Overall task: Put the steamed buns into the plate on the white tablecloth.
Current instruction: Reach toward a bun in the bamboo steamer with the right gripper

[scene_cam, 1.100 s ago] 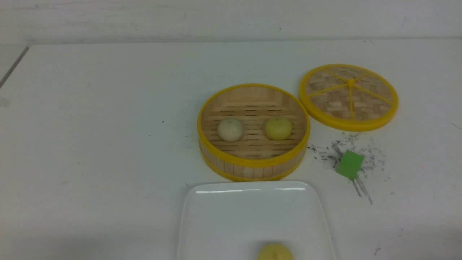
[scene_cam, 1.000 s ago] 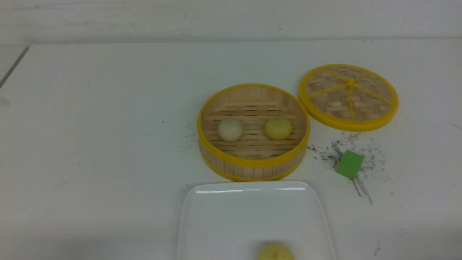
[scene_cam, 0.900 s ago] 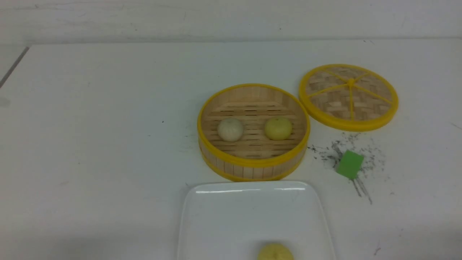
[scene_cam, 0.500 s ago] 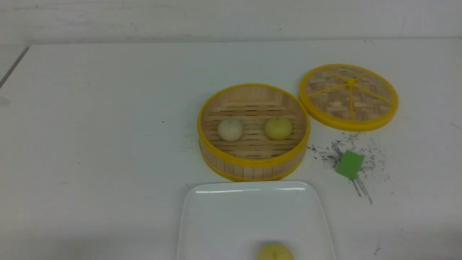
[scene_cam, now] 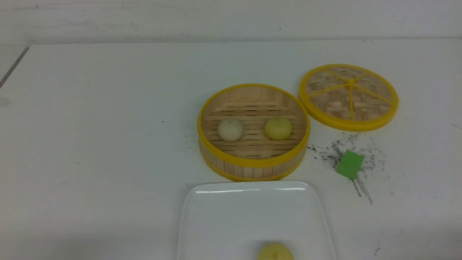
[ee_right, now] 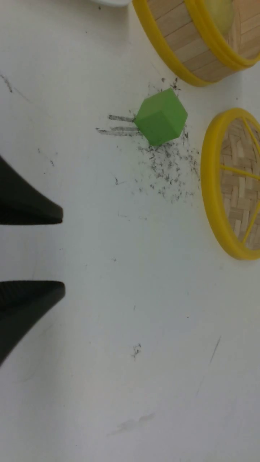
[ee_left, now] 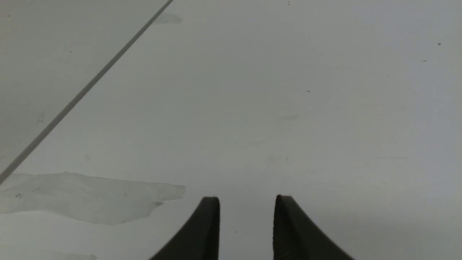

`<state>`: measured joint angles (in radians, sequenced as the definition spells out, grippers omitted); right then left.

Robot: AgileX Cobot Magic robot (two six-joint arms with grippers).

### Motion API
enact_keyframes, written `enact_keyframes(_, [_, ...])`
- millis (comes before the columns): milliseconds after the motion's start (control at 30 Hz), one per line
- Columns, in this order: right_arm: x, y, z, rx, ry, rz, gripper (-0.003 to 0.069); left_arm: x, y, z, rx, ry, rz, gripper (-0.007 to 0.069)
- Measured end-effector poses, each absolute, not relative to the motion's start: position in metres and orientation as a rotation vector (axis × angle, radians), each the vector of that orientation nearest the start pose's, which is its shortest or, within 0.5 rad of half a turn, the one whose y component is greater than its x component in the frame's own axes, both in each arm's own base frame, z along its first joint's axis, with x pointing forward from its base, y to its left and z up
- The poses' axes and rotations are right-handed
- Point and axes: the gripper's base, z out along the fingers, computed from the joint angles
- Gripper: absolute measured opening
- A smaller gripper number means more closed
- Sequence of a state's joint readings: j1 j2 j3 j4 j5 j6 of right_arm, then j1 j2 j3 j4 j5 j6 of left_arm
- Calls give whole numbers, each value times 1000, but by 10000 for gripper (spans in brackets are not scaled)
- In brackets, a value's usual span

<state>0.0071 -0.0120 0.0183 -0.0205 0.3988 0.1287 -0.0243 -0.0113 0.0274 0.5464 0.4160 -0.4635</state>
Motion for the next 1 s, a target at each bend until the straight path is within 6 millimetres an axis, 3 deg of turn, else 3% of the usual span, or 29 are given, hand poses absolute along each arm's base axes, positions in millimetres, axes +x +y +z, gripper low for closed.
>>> enact_keyframes(433, [52,0,172,105,1886,76,240,51,18,173,-96,1856,197,241])
enact_keyframes(533, [52,3,172,223,1878,220,240,52,11,172,-327,1829,-83,241])
enact_keyframes(667, [52,15,173,621,1812,690,240,53,-1,172,-882,1710,-685,241])
enact_keyframes(700, [52,15,173,629,1810,696,240,53,-2,172,-908,1702,-713,241])
enact_keyframes(733, [51,18,175,739,1775,832,240,53,-5,172,-1062,1646,-873,241])
enact_keyframes(867, [52,21,178,844,1714,973,240,52,-10,173,-1306,1540,-1112,241])
enact_keyframes(1000, [52,21,179,856,1709,994,240,52,-10,173,-1317,1533,-1115,241])
